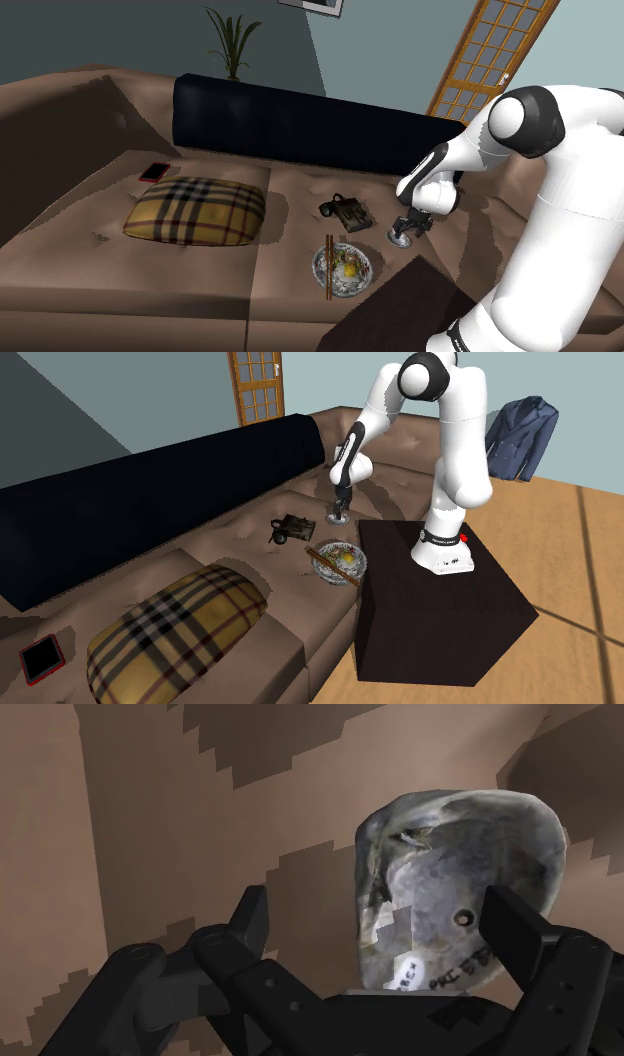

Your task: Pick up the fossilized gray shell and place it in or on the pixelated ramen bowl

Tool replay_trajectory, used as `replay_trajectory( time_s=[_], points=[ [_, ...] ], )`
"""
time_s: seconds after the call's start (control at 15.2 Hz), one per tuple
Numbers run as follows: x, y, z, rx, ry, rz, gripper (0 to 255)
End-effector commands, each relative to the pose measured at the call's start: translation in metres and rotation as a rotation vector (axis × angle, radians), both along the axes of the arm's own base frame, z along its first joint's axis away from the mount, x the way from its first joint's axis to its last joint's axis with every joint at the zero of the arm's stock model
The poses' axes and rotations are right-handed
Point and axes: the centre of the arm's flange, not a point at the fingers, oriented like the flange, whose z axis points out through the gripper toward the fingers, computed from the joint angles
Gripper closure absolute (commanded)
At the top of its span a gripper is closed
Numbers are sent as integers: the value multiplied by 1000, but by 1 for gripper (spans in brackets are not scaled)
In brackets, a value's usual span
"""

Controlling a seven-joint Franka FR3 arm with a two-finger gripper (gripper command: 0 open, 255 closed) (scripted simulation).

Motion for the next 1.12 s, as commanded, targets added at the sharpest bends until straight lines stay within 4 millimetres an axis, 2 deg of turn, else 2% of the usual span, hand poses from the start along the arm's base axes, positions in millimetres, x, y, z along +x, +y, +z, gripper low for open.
replay_trajectory(
  time_s=[0.0,0.13,0.2,0.79,1.06],
  points=[
    [0,0,0,0,0,0,0],
    [0,0,0,0,0,0,0],
    [0,0,0,0,0,0,255],
    [0,0,0,0,0,0,255],
    [0,0,21,0,0,0,255]
  ],
)
